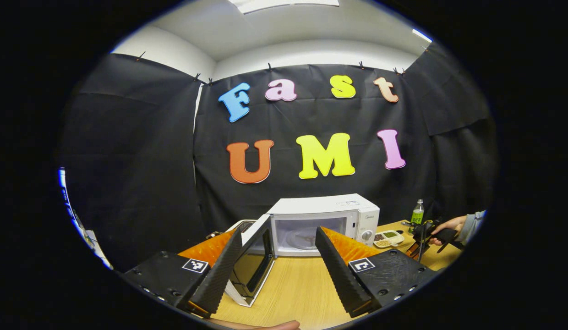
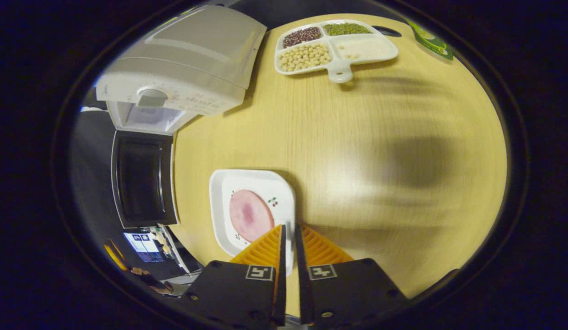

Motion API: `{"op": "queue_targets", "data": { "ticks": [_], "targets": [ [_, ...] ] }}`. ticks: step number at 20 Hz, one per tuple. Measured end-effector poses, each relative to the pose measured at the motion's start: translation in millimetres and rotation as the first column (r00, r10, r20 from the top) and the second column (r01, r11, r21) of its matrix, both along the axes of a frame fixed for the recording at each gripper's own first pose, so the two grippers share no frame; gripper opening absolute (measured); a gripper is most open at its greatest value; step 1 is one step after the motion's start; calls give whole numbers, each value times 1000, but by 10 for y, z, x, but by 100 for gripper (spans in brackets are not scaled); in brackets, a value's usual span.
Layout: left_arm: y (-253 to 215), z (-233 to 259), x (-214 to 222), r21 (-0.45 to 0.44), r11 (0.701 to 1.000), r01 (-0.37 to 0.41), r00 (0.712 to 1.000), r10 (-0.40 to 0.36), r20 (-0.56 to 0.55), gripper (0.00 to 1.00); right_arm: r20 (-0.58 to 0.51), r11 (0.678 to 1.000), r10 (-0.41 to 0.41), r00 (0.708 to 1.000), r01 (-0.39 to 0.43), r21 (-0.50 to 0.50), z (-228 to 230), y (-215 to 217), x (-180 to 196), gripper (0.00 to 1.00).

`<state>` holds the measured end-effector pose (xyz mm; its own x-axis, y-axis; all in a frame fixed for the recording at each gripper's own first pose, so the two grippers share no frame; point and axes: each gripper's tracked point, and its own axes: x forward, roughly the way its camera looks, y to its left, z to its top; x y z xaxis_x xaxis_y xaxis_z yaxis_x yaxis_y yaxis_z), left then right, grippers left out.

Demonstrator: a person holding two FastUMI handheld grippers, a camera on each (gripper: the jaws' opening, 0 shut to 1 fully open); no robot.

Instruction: Open the microwave oven with the left hand, put the food in, and close the microwave oven.

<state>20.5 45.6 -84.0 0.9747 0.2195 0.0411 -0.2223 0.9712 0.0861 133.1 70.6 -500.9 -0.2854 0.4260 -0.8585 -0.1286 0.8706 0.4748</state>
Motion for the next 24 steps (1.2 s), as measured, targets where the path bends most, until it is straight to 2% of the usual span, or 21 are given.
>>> {"op": "queue_targets", "data": {
  "ticks": [1,3,7,8,9,10,11,14,17,18,19,20,22,23,24],
  "targets": [
    [-10,-21,8,-5,1000,4,1000,-4,-7,95,-6,1000,1,1000,-1,20,41,-28,32,0],
    [2,-34,0,-18,1000,-1,1000,1,-15,95,-7,998,2,1000,-2,58,17,-22,12,5],
    [-28,34,-52,-56,998,16,1000,-16,1,95,-37,995,-57,998,60,83,31,-58,-3,4],
    [-17,57,-73,-57,998,20,1000,-20,7,95,-24,995,-55,998,57,79,29,-84,-15,0],
    [-1,60,-88,-55,998,16,1000,-15,8,95,-19,994,-65,998,66,84,60,-111,-17,4],
    [21,58,-107,-53,999,13,1000,-13,6,95,-20,994,-73,997,74,86,88,-116,-46,0],
    [10,54,-122,-49,999,17,1000,-16,5,95,-14,993,-81,997,82,88,120,-132,-56,4],
    [-21,54,-179,-45,998,39,999,-39,4,95,4,991,-89,996,89,102,313,-112,-122,4],
    [-30,33,-229,-39,997,60,998,-60,8,95,22,991,-93,995,90,100,471,27,-216,4],
    [-31,12,-248,-42,997,68,998,-68,7,86,25,991,-93,995,90,95,514,100,-268,4],
    [-33,-2,-271,-45,996,77,997,-76,7,86,26,991,-94,995,92,94,545,189,-320,4],
    [-12,-4,-289,-48,996,81,997,-81,5,95,20,991,-96,995,94,98,586,294,-386,4],
    [66,-24,-318,-53,995,85,996,-85,3,95,2,988,-110,994,109,108,630,540,-504,4],
    [119,-22,-347,-55,995,83,997,-83,4,86,-2,988,-109,994,108,110,633,665,-558,0],
    [177,-22,-373,-57,995,79,997,-79,3,86,2,989,-104,995,103,104,634,790,-607,4]
  ]
}}
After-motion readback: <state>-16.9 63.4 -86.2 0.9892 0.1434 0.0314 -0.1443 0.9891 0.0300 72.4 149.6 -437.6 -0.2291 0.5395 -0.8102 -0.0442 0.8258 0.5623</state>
